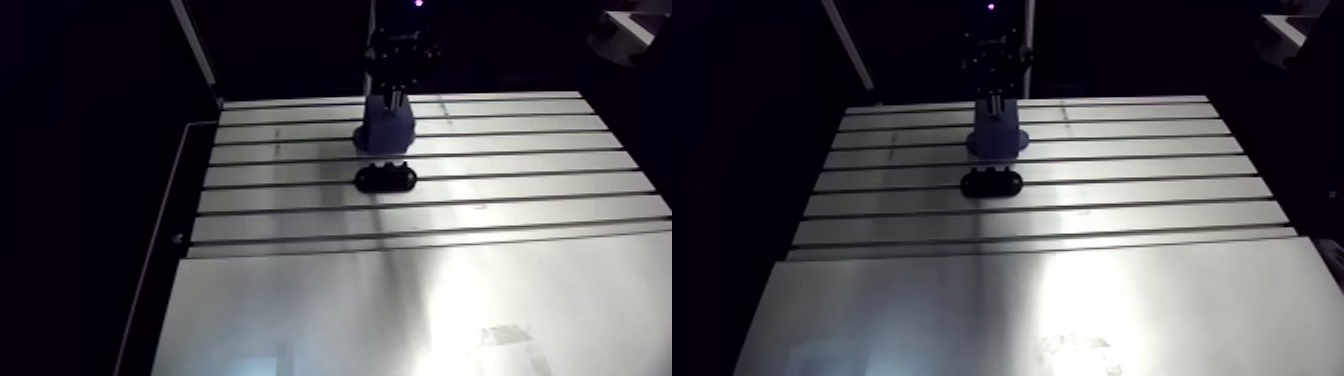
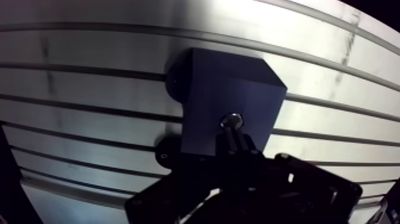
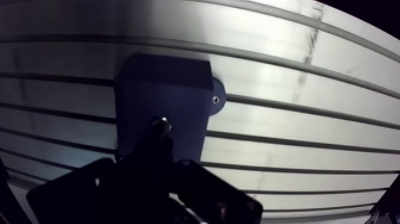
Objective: Pick up the M10 bolt and insert it into the hex recess until seated.
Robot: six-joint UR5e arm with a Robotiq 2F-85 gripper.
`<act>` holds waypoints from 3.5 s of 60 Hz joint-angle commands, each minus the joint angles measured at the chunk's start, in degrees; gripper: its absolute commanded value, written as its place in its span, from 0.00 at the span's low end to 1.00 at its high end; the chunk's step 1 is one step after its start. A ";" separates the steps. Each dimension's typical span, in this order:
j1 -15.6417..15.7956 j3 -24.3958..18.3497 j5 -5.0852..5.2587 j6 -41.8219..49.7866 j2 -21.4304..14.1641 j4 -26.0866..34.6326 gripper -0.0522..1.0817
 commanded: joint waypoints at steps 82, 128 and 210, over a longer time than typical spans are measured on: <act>-0.03 -3.24 -0.23 2.63 -9.03 11.17 0.06; 2.36 -7.47 0.11 2.63 -25.84 22.54 0.06; 0.77 -2.79 1.33 3.06 -29.89 22.19 0.06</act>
